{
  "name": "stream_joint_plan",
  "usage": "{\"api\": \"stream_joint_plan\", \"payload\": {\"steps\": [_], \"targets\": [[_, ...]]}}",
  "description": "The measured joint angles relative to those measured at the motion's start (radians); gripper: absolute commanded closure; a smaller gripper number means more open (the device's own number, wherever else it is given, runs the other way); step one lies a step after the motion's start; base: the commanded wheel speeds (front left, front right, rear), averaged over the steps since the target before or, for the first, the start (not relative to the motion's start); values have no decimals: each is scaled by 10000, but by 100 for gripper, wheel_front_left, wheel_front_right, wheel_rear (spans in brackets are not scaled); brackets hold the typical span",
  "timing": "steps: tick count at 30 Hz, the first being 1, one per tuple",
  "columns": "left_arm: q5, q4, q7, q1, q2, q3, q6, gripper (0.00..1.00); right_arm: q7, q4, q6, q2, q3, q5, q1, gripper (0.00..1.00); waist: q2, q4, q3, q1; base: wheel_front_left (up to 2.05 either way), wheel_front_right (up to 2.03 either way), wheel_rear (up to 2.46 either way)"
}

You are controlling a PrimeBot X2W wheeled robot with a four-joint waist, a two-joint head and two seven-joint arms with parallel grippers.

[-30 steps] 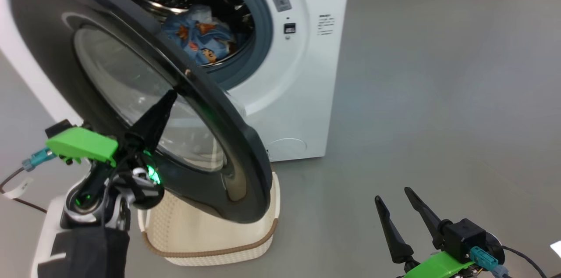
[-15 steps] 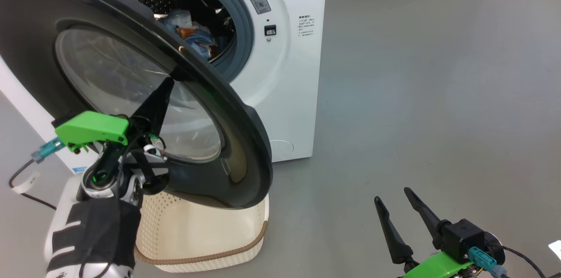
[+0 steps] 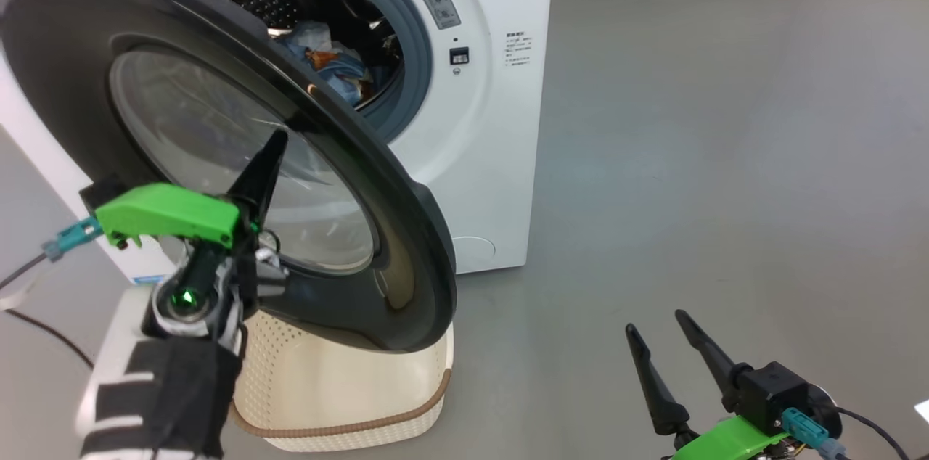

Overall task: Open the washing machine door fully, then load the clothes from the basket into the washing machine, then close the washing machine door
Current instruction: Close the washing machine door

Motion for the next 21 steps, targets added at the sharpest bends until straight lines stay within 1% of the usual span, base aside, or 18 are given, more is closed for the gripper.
{"api": "stream_joint_plan", "payload": {"steps": [1, 2, 3, 4, 9, 14, 16, 19, 21], "targets": [[221, -163, -180, 146, 50, -111, 0, 56, 0, -8, 0, 2, -44, 0, 6, 0, 0, 33, -8, 1, 0, 0, 0], [497, -334, -401, 314, 90, -232, 0, 41, 0, -31, 0, 4, -121, 0, 26, 0, 0, 77, -12, 0, 0, 0, 0], [769, -500, -656, 489, 146, -332, 0, 17, 0, -44, 0, 0, -198, 0, 51, 0, 0, 128, -17, 1, 0, 0, 0], [1011, -644, -911, 653, 213, -420, 0, 0, 0, -50, 0, -2, -238, 0, 80, 0, 0, 180, -22, 0, 0, 0, 0], [2865, -1373, -2205, 1502, 861, -1258, 0, 0, 0, -81, 0, 8, -236, 0, 209, 0, 0, 377, -85, 1, 0, 0, 0], [4403, -1574, -3415, 2414, 1438, -1781, 2, 0, 0, -84, 0, 10, -230, 6, 208, 0, 0, 468, -143, 0, 0, 0, 0], [4824, -1576, -3800, 2691, 1586, -1868, 36, 0, 0, -84, 0, 8, -238, 12, 209, 0, 0, 506, -156, 0, 0, 0, 0], [6167, -1559, -4355, 3003, 1944, -2230, 389, 0, 0, -84, 0, 8, -247, 12, 210, 0, 0, 587, -183, 0, 0, 0, 0], [6544, -1528, -4550, 3200, 2011, -2151, 671, 0, 0, -88, 0, 12, -242, 12, 210, 0, 0, 621, -186, 0, 0, 0, 0]]}}
